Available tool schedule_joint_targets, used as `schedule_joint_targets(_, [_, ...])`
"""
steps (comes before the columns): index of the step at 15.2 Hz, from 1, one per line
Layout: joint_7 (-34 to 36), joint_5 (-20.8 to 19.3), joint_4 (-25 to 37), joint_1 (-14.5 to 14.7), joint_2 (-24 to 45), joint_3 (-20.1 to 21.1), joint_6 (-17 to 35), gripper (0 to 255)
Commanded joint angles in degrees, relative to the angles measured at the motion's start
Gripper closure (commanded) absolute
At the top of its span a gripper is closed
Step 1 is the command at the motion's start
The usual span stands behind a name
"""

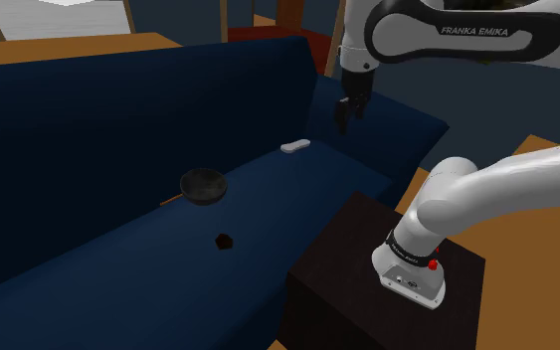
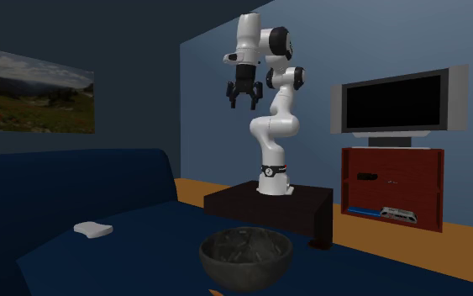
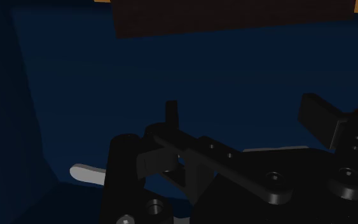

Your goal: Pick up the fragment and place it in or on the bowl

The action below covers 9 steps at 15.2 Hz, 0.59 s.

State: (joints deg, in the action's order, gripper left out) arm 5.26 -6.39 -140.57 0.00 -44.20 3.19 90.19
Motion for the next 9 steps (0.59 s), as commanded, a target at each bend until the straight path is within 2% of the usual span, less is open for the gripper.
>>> schedule_joint_targets(1, [0.00, 0.00, 0.00, 0.00, 0.00, 0.00, 0.00, 0])
schedule_joint_targets(9, [8.40, 5.88, -7.50, 2.60, 5.96, 5.22, 14.53, 0])
